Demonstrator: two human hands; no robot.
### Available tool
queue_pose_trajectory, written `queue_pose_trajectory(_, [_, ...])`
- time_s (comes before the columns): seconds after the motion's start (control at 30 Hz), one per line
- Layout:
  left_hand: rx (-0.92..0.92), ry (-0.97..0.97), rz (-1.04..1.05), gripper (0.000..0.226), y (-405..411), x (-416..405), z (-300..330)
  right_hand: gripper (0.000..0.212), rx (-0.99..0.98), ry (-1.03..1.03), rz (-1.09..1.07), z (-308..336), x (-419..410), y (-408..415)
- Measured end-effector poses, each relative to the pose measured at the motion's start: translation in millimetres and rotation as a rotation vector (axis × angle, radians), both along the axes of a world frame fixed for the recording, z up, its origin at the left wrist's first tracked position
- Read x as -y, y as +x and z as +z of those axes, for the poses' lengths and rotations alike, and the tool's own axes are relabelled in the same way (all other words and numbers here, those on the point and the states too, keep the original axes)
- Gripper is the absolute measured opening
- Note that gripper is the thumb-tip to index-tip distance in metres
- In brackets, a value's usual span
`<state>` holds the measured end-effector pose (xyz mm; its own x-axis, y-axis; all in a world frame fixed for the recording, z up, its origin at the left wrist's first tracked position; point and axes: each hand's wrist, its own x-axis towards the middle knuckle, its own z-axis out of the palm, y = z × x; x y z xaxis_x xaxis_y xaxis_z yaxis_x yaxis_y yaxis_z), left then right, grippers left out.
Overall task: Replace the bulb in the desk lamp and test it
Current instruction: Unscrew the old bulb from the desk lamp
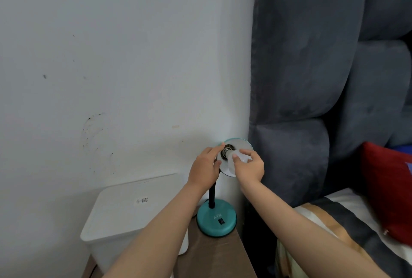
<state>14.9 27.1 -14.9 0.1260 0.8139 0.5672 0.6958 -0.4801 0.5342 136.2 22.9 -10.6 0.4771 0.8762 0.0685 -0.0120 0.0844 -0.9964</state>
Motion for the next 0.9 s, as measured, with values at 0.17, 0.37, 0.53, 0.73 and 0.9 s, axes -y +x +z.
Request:
queue_pose_trajectory(0.17, [-0.001, 0.000, 0.002, 0.053, -0.5, -1.7, 0.7, 0.068, 0.212, 0.032, 0.072, 2.2, 3.5, 2.2])
queue_pose_trajectory(0.37, [0.016, -0.017, 0.005, 0.053, -1.4, -1.9, 0.6, 0.054, 0.194, -0.001, 0.082, 6.1, 6.1, 8.2])
queue_pose_trajectory(0.53, [-0.001, -0.063, -0.029, 0.057, -4.8, 12.6, 7.0, 0.055, 0.159, 0.091, 0.086, 8.3, 30.0, 17.8])
queue_pose_trajectory(0.73, [0.119, -0.105, 0.069, 0.051, -31.1, 73.7, -6.1, 0.042, 0.250, 0.174, 0.206, -11.7, 83.7, 19.4])
queue_pose_trajectory(0.9, [0.113, -0.135, 0.185, 0.039, -71.5, 138.2, -55.6, 0.048, 0.313, 0.066, 0.298, -60.8, 132.4, -4.2])
